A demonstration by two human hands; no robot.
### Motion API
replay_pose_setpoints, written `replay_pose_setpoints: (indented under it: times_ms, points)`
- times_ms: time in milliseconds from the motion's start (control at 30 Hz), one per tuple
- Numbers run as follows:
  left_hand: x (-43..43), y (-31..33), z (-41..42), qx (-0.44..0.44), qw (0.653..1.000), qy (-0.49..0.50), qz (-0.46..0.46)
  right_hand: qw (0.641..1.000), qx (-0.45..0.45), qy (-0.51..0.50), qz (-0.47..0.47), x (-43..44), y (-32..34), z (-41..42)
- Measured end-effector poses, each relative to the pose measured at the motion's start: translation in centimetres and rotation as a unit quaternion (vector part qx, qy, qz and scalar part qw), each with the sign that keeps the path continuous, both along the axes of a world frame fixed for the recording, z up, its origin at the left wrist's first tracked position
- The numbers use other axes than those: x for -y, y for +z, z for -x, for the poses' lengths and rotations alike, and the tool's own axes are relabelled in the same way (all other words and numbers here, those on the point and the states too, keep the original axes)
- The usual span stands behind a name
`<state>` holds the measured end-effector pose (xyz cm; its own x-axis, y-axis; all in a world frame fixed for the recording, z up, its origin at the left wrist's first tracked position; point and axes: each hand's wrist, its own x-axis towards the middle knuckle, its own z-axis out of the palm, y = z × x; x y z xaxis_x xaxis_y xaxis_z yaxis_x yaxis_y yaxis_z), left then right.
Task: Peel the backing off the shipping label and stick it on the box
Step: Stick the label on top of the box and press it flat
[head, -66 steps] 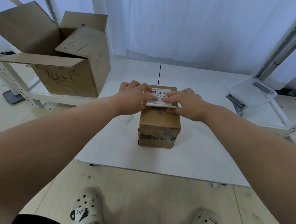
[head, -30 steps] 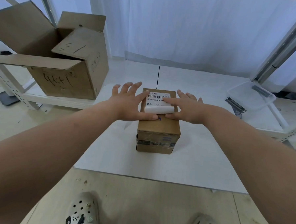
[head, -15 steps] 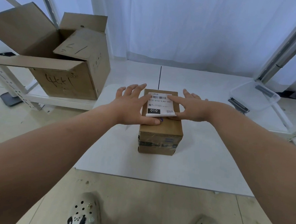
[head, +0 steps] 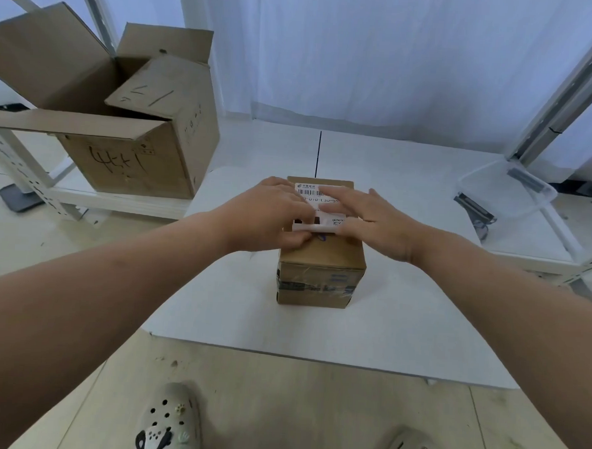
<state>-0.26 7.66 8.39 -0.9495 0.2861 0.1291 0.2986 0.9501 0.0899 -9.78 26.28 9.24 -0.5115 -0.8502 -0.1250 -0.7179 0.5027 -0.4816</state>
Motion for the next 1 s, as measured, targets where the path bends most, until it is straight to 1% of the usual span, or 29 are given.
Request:
replay_pose_setpoints:
  times_ms: [100,167,267,400,500,600,700,800,1000]
  points:
    - [-0.2,0.1,0.0,0.016,1.0,0.002,-0.022,0.996,-0.034,-0.043,-0.069,-0.1,-1.1,1.0]
    - [-0.3,0.3,-0.1,0.039,0.998,0.015,-0.048,0.993,-0.05,-0.054,-0.089,0.3,-1.5,1.2]
    - [-0.5,0.8,-0.4,0.06,0.996,0.047,-0.053,0.992,-0.048,-0.064,-0.099,1.4,-1.4,1.2]
    - [-0.7,1.6,0.0,0.079,0.991,0.078,-0.069,0.995,0.0,-0.034,-0.093,0.8,-0.3,0.9]
    - [-0.8,1.9,0.3,0.091,0.986,0.088,-0.111,0.996,0.019,-0.04,-0.072,-0.3,0.8,0.5]
    - [-0.8,2.2,0.2,0.099,0.977,0.097,-0.16,0.996,-0.008,-0.02,-0.088,-0.4,1.2,0.3]
    - [-1.0,2.2,0.0,0.1,0.98,0.088,-0.147,0.991,-0.039,-0.006,-0.129,0.2,0.8,0.3]
    - [-0.9,2.2,-0.3,0.099,0.984,0.085,-0.119,0.986,-0.046,-0.001,-0.157,0.9,0.2,0.3]
    - [-0.8,2.7,-0.2,0.113,0.985,0.098,-0.083,0.99,-0.024,0.019,-0.141,-0.1,1.5,-0.4]
